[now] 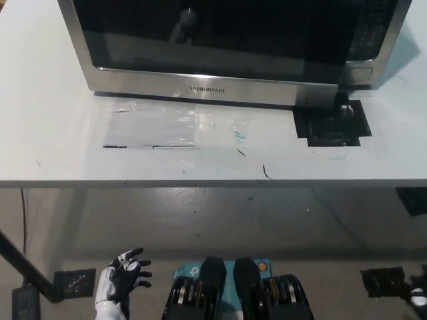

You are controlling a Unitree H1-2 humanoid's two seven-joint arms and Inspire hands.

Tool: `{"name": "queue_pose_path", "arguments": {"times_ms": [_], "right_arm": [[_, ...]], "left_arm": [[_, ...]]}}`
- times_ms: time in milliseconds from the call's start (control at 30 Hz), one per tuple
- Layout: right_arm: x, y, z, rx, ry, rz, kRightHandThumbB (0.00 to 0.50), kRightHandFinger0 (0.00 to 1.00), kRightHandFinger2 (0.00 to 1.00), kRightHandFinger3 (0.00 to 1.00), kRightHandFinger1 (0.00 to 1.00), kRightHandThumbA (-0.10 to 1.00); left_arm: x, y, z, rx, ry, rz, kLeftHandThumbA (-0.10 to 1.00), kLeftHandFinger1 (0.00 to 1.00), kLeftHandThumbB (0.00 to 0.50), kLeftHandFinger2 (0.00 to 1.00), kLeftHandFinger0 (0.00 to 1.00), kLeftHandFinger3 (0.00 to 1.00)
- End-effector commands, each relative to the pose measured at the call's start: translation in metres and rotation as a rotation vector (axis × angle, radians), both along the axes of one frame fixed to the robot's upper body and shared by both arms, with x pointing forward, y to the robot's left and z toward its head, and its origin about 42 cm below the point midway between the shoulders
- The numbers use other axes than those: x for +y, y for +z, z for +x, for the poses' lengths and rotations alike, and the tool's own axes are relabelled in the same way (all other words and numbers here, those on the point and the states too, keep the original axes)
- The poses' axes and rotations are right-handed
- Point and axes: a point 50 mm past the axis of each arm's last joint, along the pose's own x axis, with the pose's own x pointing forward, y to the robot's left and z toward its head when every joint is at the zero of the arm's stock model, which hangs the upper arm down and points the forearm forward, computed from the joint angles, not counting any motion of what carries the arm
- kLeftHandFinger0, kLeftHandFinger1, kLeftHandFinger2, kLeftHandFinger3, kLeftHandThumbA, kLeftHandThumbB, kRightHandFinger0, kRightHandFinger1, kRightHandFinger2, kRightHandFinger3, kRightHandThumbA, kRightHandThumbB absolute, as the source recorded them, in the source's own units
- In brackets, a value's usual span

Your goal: A microwave is kept infront of the robot with its door slightly ajar. The robot uses its right hand to push the door towards the left to open it.

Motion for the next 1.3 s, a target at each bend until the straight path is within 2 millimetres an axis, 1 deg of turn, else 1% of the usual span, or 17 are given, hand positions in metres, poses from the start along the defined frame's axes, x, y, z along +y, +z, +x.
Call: {"name": "queue_pose_path", "arguments": {"times_ms": [0,100,167,267,333,433,533,700,733,767,900,933,1000,1067,1133,1200,1267], "right_arm": [[-0.028,0.043,0.011,-0.123,-0.055,-0.028,0.224,0.4,0.58,0.75,0.5,0.52],[-0.04,0.078,0.016,-0.197,-0.05,-0.066,0.243,0.35,0.56,0.71,0.47,0.52],[-0.042,0.093,0.017,-0.226,-0.038,-0.078,0.247,0.35,0.54,0.69,0.47,0.51],[-0.042,0.12,0.021,-0.269,-0.009,-0.089,0.247,0.28,0.51,0.66,0.43,0.46],[-0.036,0.157,0.028,-0.338,0.056,-0.12,0.23,0.3,0.51,0.67,0.43,0.44],[-0.033,0.168,0.031,-0.351,0.078,-0.126,0.224,0.31,0.54,0.71,0.44,0.43],[-0.021,0.206,0.048,-0.428,0.155,-0.186,0.184,0.33,0.53,0.74,0.46,0.38],[-0.009,0.239,0.071,-0.521,0.209,-0.235,0.182,0.31,0.5,0.73,0.43,0.33],[-0.006,0.245,0.076,-0.537,0.219,-0.237,0.174,0.32,0.5,0.73,0.44,0.33],[0.0,0.259,0.088,-0.575,0.256,-0.25,0.157,0.32,0.5,0.73,0.44,0.32],[0.006,0.271,0.098,-0.599,0.278,-0.274,0.127,0.31,0.5,0.73,0.44,0.3],[0.011,0.281,0.107,-0.621,0.296,-0.283,0.087,0.34,0.52,0.77,0.47,0.25],[0.016,0.291,0.115,-0.638,0.319,-0.306,0.057,0.37,0.57,0.8,0.5,0.25],[0.02,0.299,0.124,-0.649,0.337,-0.319,0.066,0.4,0.61,0.81,0.53,0.26],[0.027,0.308,0.14,-0.654,0.346,-0.319,0.073,0.43,0.61,0.8,0.56,0.27],[0.033,0.313,0.154,-0.652,0.363,-0.306,0.082,0.4,0.59,0.77,0.53,0.28],[0.037,0.315,0.167,-0.641,0.376,-0.283,0.102,0.39,0.59,0.8,0.53,0.29]], "left_arm": [[0.0,0.011,0.01,-0.063,0.0,0.007,0.19,0.35,0.043,0.42,0.32,0.55],[0.001,0.011,0.011,-0.067,0.005,0.015,0.19,0.35,0.039,0.42,0.32,0.55],[0.002,0.011,0.01,-0.069,0.006,0.016,0.19,0.36,0.047,0.43,0.32,0.54],[0.002,0.01,0.009,-0.065,0.021,0.008,0.18,0.34,0.051,0.41,0.31,0.53],[0.003,0.01,0.008,-0.064,0.013,0.008,0.19,0.34,0.043,0.41,0.3,0.54],[0.003,0.01,0.008,-0.065,0.011,0.011,0.19,0.34,0.046,0.41,0.3,0.54],[0.005,0.01,0.008,-0.059,0.019,0.004,0.19,0.33,0.065,0.4,0.29,0.53],[0.006,0.011,0.008,-0.058,0.015,0.007,0.19,0.33,0.055,0.39,0.3,0.52],[0.005,0.011,0.008,-0.058,0.015,0.008,0.19,0.33,0.052,0.39,0.3,0.53],[0.005,0.012,0.008,-0.059,0.014,0.006,0.19,0.34,0.055,0.4,0.3,0.52],[0.006,0.012,0.009,-0.06,0.022,0.0,0.19,0.33,0.069,0.4,0.3,0.52],[0.006,0.013,0.009,-0.061,0.023,0.004,0.19,0.33,0.063,0.38,0.3,0.52],[0.005,0.014,0.01,-0.067,0.019,0.006,0.18,0.33,0.045,0.39,0.31,0.52],[0.004,0.014,0.01,-0.069,0.018,0.005,0.18,0.35,0.037,0.41,0.32,0.53],[0.005,0.013,0.011,-0.064,0.013,0.013,0.19,0.36,0.041,0.42,0.33,0.54],[0.005,0.012,0.011,-0.064,0.015,0.01,0.19,0.35,0.039,0.42,0.31,0.54],[0.004,0.013,0.01,-0.065,0.013,0.01,0.19,0.36,0.035,0.43,0.32,0.54]]}}
